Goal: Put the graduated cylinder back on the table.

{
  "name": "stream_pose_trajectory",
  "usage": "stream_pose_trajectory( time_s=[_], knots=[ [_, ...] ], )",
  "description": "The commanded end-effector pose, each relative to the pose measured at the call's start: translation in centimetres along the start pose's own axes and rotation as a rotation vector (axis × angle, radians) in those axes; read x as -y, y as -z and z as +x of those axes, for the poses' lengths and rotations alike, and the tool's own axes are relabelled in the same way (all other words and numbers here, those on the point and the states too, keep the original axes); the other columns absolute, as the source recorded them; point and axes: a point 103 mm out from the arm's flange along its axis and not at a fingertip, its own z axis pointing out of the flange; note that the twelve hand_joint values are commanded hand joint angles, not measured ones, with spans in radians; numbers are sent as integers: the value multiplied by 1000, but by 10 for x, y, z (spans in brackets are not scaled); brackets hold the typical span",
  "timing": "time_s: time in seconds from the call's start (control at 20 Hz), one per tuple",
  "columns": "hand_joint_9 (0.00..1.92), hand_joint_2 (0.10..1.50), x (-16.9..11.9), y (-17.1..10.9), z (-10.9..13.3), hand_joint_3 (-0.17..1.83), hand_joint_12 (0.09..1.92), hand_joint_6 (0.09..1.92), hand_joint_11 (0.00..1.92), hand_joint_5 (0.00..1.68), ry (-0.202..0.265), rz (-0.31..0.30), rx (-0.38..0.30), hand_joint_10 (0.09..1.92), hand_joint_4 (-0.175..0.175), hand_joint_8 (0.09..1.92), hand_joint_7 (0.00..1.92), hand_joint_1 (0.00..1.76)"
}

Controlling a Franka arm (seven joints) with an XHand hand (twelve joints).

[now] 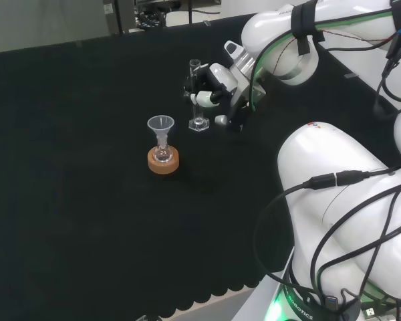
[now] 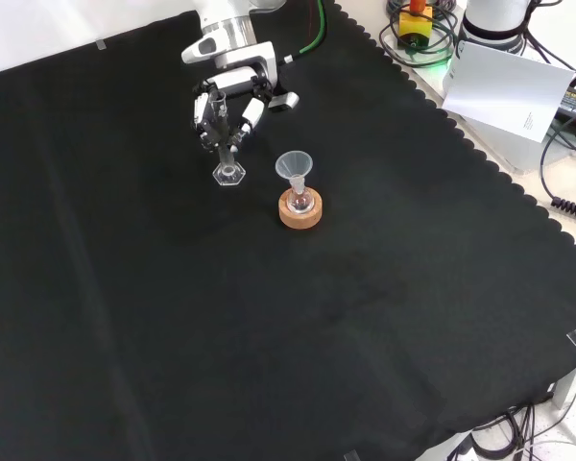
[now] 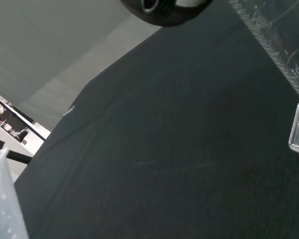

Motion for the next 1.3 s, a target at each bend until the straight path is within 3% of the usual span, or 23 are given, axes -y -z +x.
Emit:
stream_pose_trajectory(
  time_s=[0.05,0.65,0.75,0.8,0.85,0.95,1.05,1.15,1.3],
  knots=[
    [1378,1083,2,-3,-3,16,736,1011,1155,1030,-3,-4,-10,87,21,836,1062,1237],
    [1326,1139,6,-12,-9,8,835,1136,1067,926,-6,21,-34,87,31,1042,947,1209],
    [1312,1162,6,-13,-9,6,866,1171,1042,873,-6,28,-38,87,-103,1139,900,1226],
    [1304,1171,6,-14,-9,5,880,1188,1030,854,-5,33,-38,87,-139,1171,882,1229],
    [1291,1179,6,-14,-8,4,893,1206,1017,837,-4,41,-34,87,-158,1199,865,1230],
    [1267,1188,5,-13,-7,2,918,1215,993,833,-4,55,-28,87,-172,927,878,1166],
    [1254,1183,4,-13,-7,-1,930,1197,994,846,-7,71,-24,87,-175,738,904,1142],
    [1240,1180,4,-12,-6,-2,947,1186,988,852,-9,88,-14,87,-175,672,890,1136],
    [1185,1139,4,-12,-4,-44,1023,837,874,819,-14,104,0,87,-81,625,831,1194]
  ],
)
